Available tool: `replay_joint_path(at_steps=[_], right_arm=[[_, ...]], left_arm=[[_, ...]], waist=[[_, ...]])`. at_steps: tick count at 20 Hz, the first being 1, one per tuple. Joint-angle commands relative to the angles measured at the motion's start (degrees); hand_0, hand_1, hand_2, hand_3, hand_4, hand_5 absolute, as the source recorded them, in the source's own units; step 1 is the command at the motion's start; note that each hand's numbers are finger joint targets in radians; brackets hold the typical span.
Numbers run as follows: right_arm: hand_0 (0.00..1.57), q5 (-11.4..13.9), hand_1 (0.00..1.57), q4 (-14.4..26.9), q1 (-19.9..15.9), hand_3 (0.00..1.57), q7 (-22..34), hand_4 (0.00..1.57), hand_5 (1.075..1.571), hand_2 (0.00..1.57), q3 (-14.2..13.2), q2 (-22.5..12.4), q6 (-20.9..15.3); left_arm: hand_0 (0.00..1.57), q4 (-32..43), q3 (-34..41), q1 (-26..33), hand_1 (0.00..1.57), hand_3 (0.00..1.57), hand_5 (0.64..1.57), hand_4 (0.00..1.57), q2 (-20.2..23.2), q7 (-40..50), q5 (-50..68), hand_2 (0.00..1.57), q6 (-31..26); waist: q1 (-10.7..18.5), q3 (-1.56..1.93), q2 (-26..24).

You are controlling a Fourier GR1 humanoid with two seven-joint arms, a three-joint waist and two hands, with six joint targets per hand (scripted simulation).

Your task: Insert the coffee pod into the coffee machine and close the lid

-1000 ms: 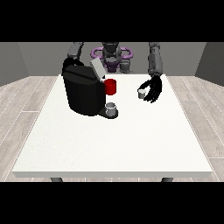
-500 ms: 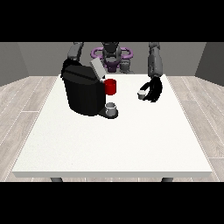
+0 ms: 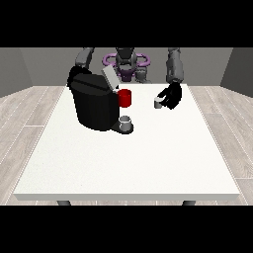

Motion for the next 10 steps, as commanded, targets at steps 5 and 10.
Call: replay_joint_path(at_steps=[5,10], right_arm=[[0.0,-0.66,0.0,5.12,-0.48,0.0,-1.03,0.44,1.571,0.0,-1.34,0.99,-1.17],[0.0,-0.76,0.0,7.81,-2.26,0.0,-3.24,0.49,1.571,0.0,-1.64,-0.4,0.88]], left_arm=[[1.29,-4.1,-0.34,-5.65,1.29,1.34,1.571,0.56,0.8,-0.21,0.51,1.36,-8.4],[1.25,-6.63,-0.18,-12.03,1.25,1.29,1.571,0.57,0.84,2.0,0.55,1.33,-11.27]], waist=[[1.74,-0.01,-2.86],[1.25,0.02,-1.87]])
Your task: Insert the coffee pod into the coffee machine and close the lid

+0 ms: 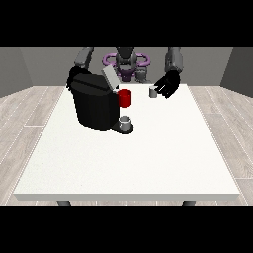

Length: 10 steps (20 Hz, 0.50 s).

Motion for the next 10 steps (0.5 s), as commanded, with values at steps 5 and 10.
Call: replay_joint_path(at_steps=[5,10], right_arm=[[0.0,1.45,0.0,2.36,-2.0,0.0,-1.2,0.41,1.571,0.0,1.7,1.87,-1.34],[0.0,0.74,0.0,-1.28,-0.76,0.0,-0.45,0.49,1.571,0.0,6.55,2.33,-1.72]], left_arm=[[1.27,-2.35,1.03,-7.28,1.27,1.29,1.571,0.55,0.63,4.1,-0.1,1.34,-5.34],[1.26,-0.72,1.94,-10.24,1.26,1.28,1.571,0.54,1.97,6.46,-1.48,1.33,-4.19]], waist=[[-0.65,0.01,-0.19],[-4.5,0.01,-0.22]])
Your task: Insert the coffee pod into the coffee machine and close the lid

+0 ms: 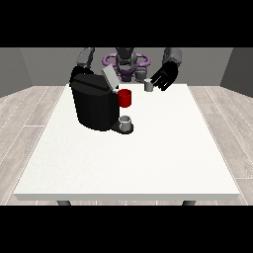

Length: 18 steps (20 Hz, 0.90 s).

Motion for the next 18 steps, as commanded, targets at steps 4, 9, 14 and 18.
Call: replay_joint_path(at_steps=[4,9,14,18], right_arm=[[0.0,-1.27,0.0,-0.62,-0.89,0.0,0.19,0.5,1.571,0.0,0.17,-0.67,1.29],[0.0,-0.48,0.0,-2.72,-2.89,0.0,0.33,0.53,1.571,0.0,0.99,-0.61,0.82],[0.0,0.31,0.0,-5.57,-4.35,0.0,3.24,0.51,1.571,0.0,1.68,-0.48,-0.2],[0.0,1.42,0.0,-7.46,-6.19,0.0,5.94,0.5,1.571,0.0,1.2,-1.57,-1.56]], left_arm=[[1.25,-0.15,2.52,-6.93,1.25,1.24,1.571,0.51,0.78,4.84,0.7,1.29,-2.01],[1.26,0.68,4.6,-10.07,1.26,1.22,1.571,0.47,2.08,4.64,1.92,1.29,-2.97],[1.28,2.17,5.09,-13.2,1.28,1.27,1.571,0.52,3.09,6.12,1.09,1.33,-2.87],[1.26,2.69,5.05,-12.78,1.26,1.24,1.571,0.49,3.9,3.85,0.16,1.3,-1.57]], waist=[[-2.94,0.01,1.11],[-4.05,0.01,3.09],[-6.53,0.01,4.73],[-6.33,-0.01,5.96]])
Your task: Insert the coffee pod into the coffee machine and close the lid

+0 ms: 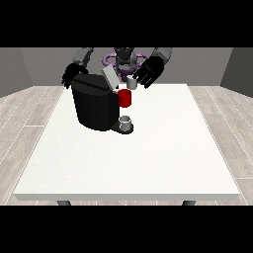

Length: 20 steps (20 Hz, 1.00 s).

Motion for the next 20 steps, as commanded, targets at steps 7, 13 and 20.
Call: replay_joint_path(at_steps=[7,13,20], right_arm=[[0.0,-1.69,0.0,0.8,-0.16,0.0,-2.9,0.48,1.571,0.0,-3.33,-2.94,2.2],[0.0,0.07,0.0,0.5,1.54,0.0,-3.69,0.52,1.571,0.0,-2.02,-0.49,-0.75],[0.0,-1.13,0.0,-1.15,0.85,0.0,-0.69,0.51,1.571,0.0,-2.34,-1.1,0.28]], left_arm=[[1.28,0.65,-0.03,-2.34,1.28,1.22,1.571,0.5,-0.37,1.93,-1.17,1.31,-0.13],[1.26,0.81,-0.88,-0.95,1.26,1.21,1.571,0.51,-2.11,-0.72,-1.82,1.3,0.46],[1.2,2.05,-0.35,-1.24,1.2,1.2,1.571,0.5,-2.11,-0.97,-1.94,1.27,0.01]], waist=[[-0.46,0.02,2.14],[0.23,0.0,2.53],[-0.35,-0.01,2.24]])
